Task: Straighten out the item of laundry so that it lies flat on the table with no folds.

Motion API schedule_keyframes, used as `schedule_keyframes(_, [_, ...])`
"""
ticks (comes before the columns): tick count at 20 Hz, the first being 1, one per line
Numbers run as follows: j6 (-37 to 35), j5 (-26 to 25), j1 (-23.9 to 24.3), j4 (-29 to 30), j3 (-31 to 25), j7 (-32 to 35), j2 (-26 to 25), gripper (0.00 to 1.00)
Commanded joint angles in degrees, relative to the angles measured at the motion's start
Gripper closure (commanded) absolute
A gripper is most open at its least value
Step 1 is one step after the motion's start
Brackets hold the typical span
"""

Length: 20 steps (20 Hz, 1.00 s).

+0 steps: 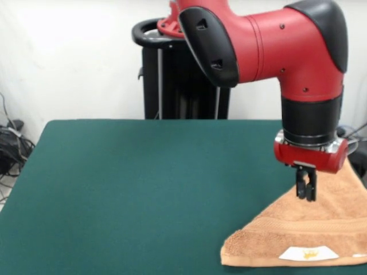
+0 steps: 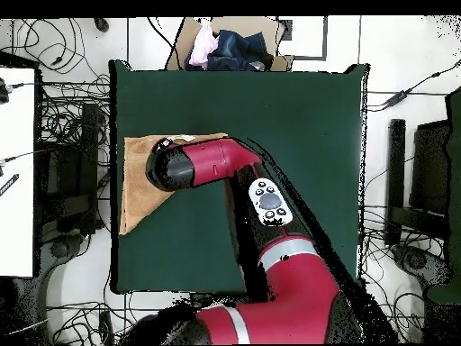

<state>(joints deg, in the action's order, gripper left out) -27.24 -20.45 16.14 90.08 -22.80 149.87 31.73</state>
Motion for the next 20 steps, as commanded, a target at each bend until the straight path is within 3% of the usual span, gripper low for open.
schedule_keyframes(1, [-2.9, -4.0, 2.2, 4.3, -5.1, -13.1, -1.1, 1.0])
schedule_keyframes(6, [-1.8, -5.6, 2.8, 4.1, -5.6, -13.1, -1.2, 1.0])
schedule_keyframes(7, [-1.4, -6.3, 3.1, 4.0, -5.9, -13.0, -1.2, 0.0])
schedule_keyframes(13, [-3.3, -5.8, 2.3, 3.1, -5.3, -12.6, -1.1, 0.0])
schedule_keyframes(20, [-7.0, -4.1, 1.4, -2.7, -6.5, -13.9, -2.9, 0.0])
